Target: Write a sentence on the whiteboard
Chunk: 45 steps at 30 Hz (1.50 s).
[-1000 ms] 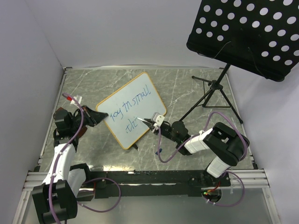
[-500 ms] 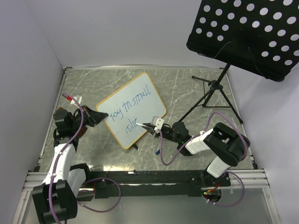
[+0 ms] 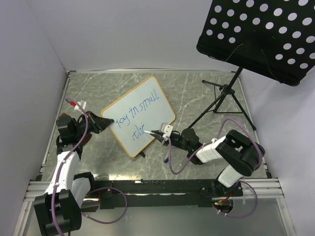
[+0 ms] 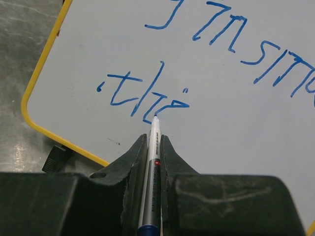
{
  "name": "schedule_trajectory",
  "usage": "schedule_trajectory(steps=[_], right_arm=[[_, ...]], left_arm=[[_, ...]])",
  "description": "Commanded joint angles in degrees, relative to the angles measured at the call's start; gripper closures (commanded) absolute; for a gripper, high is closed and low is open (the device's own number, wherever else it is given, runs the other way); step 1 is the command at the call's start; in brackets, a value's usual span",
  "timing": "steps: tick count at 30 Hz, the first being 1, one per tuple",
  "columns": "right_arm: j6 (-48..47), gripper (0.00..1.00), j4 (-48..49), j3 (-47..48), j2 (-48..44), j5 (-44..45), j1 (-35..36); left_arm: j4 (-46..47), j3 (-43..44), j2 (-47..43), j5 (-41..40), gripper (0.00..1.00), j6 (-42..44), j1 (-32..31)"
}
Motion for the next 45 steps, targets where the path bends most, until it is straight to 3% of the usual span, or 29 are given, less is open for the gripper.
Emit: schedule_trajectory(steps=[1, 10, 23, 45], right_arm=[[0.4, 1.00, -1.6, 0.2, -1.2, 3.3, -0.9], [1.8, 1.00, -0.5, 2.4, -4.7, 2.7, -3.0], [1.7, 1.00, -2.8, 5.9, -0.8, 2.4, -3.2], [-0.3, 1.00, -4.5, 0.1, -2.6, -1.0, -2.6]], left_arm=[[-0.2, 0.8, -1.0, 2.5, 0.99, 4.9, -0.6], [-0.1, 0.8, -0.7, 2.4, 0.99, 4.9, -0.7], [-0.1, 0.8, -0.9, 2.5, 0.99, 4.8, -0.6], [0.1, 0.8, -0.8, 2.6, 0.99, 4.9, -0.6]])
